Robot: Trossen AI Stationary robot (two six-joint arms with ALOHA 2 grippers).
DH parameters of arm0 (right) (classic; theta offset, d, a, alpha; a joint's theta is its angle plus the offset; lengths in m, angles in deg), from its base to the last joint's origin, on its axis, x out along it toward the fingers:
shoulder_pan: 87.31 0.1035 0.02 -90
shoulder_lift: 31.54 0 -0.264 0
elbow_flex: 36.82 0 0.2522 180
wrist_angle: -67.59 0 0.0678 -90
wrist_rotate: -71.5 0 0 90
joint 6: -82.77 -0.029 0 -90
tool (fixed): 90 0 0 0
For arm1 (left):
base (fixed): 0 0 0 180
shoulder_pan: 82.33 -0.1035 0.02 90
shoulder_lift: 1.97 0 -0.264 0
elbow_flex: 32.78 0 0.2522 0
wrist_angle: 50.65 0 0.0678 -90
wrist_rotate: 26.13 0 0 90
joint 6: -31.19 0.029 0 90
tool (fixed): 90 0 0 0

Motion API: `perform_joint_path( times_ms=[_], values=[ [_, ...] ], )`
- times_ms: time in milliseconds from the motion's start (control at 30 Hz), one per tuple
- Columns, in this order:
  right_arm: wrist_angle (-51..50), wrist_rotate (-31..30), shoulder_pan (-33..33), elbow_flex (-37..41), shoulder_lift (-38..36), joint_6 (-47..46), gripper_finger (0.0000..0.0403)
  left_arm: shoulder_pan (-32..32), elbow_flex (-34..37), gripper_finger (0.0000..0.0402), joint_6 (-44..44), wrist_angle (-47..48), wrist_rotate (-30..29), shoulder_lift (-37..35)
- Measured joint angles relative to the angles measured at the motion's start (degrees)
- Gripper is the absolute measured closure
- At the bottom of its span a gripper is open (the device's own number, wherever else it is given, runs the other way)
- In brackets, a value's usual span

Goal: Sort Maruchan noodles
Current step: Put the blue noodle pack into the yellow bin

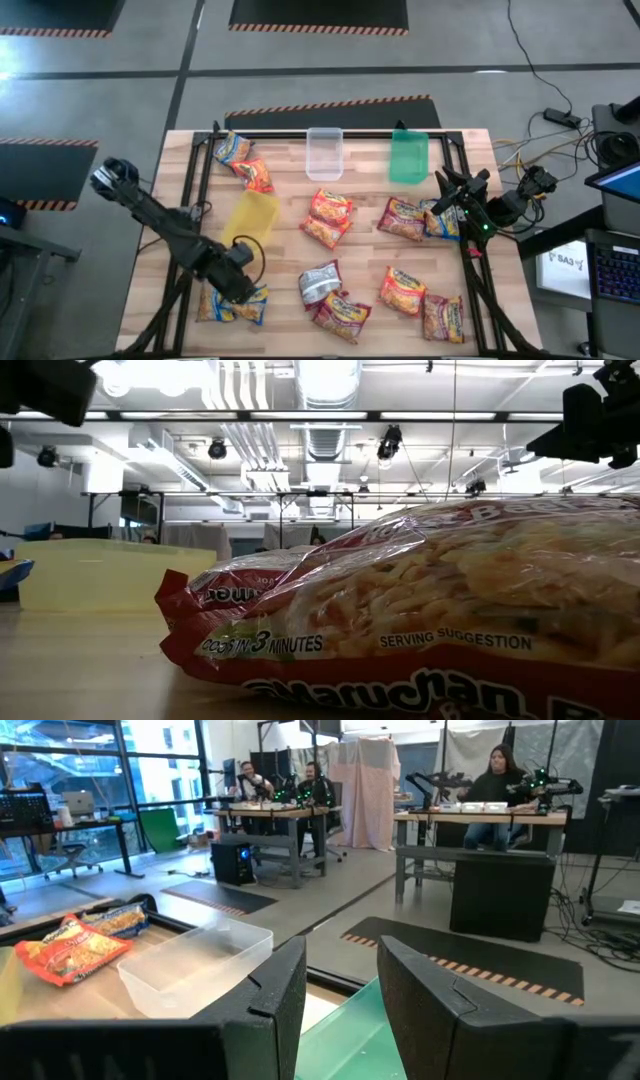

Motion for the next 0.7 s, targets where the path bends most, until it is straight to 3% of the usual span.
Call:
perform_joint_path(
  times_ms=[700],
  values=[
    [0.0,0.0,0.0,0.0,0.0,0.0,0.0287,3.1,0.1,0.018,-0.6,-1.0,-0.5,12.9]
  ],
)
